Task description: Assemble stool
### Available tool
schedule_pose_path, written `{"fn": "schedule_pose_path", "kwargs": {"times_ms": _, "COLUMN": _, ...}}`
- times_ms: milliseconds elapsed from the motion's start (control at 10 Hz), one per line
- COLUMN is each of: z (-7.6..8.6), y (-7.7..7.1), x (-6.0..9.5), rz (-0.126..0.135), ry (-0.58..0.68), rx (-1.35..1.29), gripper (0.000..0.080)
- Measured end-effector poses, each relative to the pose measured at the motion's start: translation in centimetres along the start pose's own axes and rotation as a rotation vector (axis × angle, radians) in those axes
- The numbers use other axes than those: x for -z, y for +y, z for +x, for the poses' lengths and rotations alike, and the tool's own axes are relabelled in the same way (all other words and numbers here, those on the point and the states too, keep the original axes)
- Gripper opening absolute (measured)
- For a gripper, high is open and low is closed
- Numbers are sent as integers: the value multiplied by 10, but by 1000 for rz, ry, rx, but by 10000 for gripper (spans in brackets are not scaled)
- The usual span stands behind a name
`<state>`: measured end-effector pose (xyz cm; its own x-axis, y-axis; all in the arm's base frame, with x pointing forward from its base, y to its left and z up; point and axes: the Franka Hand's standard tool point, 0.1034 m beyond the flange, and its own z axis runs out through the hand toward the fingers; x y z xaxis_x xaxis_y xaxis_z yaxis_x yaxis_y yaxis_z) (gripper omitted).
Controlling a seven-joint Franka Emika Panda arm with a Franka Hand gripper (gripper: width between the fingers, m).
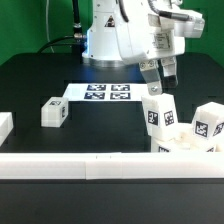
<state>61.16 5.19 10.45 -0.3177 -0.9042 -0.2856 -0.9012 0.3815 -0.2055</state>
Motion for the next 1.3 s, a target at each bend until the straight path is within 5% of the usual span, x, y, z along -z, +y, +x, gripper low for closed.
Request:
{"fn": "schedule_pose_path", "kwargs": {"times_ms": 100, "z": -2, "y": 3, "x": -1, "rz": -55, "ry": 9, "rx": 235, "gripper": 649}}
{"fn": "schedule_pose_path", "kwargs": {"times_ms": 300, "z": -8, "y": 2, "x": 0, "rz": -102, "ry": -8, "rx": 566, "gripper": 649}}
{"fn": "schedule_pose_path", "kwargs": {"times_ms": 400, "z": -15, "y": 2, "x": 1, "rz": -153, "ry": -33, "rx": 700, "gripper": 649}}
{"fn": "schedule_pose_path", "kwargs": {"times_ms": 500, "z": -13, "y": -2, "x": 0, "rz": -135, "ry": -26, "rx": 771, "gripper": 649}}
{"fn": "schedule_pose_path", "kwargs": {"times_ms": 900, "z": -11, "y": -1, "x": -1, "rz": -135, "ry": -41, "rx": 1020, "gripper": 649}}
{"fn": "schedule_pose_path", "kwargs": {"times_ms": 1300, "z": -9, "y": 2, "x": 0, "rz": -193, "ry": -51, "rx": 1456, "gripper": 649}}
